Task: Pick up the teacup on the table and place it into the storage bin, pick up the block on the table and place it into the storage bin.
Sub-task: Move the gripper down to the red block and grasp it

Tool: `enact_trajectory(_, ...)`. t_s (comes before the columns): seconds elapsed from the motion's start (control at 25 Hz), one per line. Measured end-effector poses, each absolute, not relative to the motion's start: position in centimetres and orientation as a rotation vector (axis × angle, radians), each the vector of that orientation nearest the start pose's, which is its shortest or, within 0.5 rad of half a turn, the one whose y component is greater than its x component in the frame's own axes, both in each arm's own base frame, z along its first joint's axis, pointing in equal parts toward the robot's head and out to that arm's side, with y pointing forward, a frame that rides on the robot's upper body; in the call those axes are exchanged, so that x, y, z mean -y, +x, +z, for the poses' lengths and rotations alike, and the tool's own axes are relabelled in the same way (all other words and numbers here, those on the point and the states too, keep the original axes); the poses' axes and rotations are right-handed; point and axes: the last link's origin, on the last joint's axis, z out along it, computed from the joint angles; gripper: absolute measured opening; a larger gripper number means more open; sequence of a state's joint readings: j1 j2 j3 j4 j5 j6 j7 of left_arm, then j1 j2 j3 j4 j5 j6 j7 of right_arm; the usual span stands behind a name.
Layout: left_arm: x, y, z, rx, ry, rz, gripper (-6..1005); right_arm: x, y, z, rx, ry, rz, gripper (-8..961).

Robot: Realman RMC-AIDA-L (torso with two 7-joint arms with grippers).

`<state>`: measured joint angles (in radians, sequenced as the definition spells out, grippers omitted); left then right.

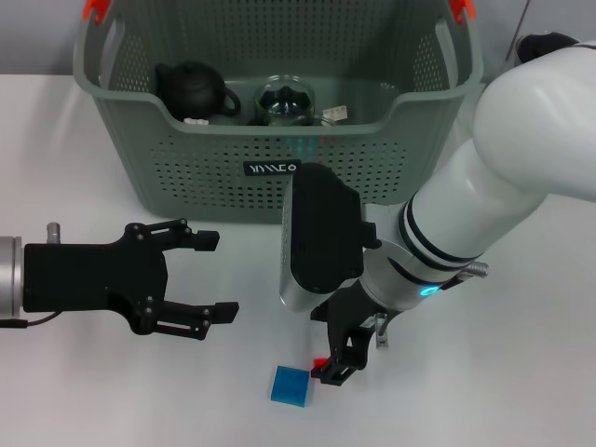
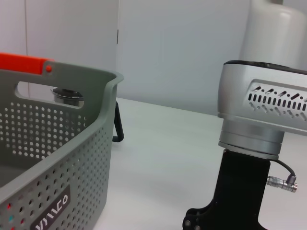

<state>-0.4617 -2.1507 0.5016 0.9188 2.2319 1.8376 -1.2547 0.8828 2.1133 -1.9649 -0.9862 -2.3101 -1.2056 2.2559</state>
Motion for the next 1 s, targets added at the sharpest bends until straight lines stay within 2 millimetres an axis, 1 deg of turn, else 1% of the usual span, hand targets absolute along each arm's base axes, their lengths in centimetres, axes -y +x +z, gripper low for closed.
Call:
enact_trajectory(0.6,-28.75,-27.04,2.41,0.376,-2.841,-0.602,947,-33.44,11.29,-13.68,0.025,-3.004,-0.614,760)
enact_trajectory(1.0,-28.73,-27.02,2.41,0.376,-2.843,-0.603,948,-32.89,11.68,-13.10,-0.022,-3.045,-0.671,761)
